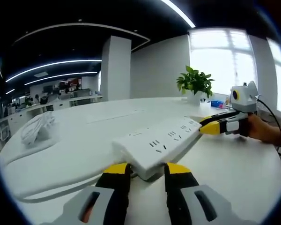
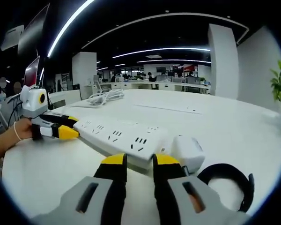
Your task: Straighten the power strip on the desk, plug the charger into it
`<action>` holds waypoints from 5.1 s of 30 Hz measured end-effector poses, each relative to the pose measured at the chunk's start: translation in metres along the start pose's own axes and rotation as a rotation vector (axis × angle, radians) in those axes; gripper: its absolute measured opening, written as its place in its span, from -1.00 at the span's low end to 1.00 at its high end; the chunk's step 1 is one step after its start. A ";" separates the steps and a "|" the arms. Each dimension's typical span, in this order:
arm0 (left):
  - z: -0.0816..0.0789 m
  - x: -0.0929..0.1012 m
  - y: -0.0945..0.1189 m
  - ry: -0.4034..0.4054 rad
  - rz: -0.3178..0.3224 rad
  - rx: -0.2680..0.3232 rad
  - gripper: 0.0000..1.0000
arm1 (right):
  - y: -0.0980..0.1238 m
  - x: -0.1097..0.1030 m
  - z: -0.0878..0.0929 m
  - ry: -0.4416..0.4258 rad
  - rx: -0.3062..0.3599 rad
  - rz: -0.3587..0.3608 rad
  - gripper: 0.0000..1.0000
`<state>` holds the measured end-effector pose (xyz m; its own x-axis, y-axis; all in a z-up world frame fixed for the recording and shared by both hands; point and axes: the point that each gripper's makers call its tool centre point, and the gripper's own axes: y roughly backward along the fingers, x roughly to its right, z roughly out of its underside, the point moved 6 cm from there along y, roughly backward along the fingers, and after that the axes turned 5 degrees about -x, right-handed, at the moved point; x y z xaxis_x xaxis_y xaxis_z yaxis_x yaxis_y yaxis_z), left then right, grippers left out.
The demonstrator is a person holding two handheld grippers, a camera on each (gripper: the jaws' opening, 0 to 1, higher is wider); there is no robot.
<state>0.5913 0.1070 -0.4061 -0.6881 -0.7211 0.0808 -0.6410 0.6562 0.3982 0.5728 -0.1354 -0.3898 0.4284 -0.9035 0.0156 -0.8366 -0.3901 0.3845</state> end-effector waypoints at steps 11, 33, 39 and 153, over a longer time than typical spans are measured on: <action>0.000 -0.002 -0.002 0.003 -0.001 0.001 -0.43 | -0.001 0.001 0.001 -0.008 0.000 -0.003 -0.59; 0.003 -0.003 0.003 -0.046 -0.039 -0.026 -0.21 | 0.000 0.000 -0.005 0.036 0.027 -0.027 -0.42; 0.001 0.000 0.010 -0.029 -0.016 0.009 -0.16 | 0.001 -0.004 -0.009 0.052 0.049 -0.043 -0.34; 0.033 0.116 0.122 -0.021 -0.033 0.104 0.57 | 0.078 0.066 0.017 0.424 -0.245 -0.418 -0.23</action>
<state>0.4217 0.1106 -0.3783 -0.6725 -0.7384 0.0498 -0.6942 0.6527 0.3033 0.5298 -0.2283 -0.3743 0.8409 -0.5161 0.1627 -0.4893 -0.5967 0.6361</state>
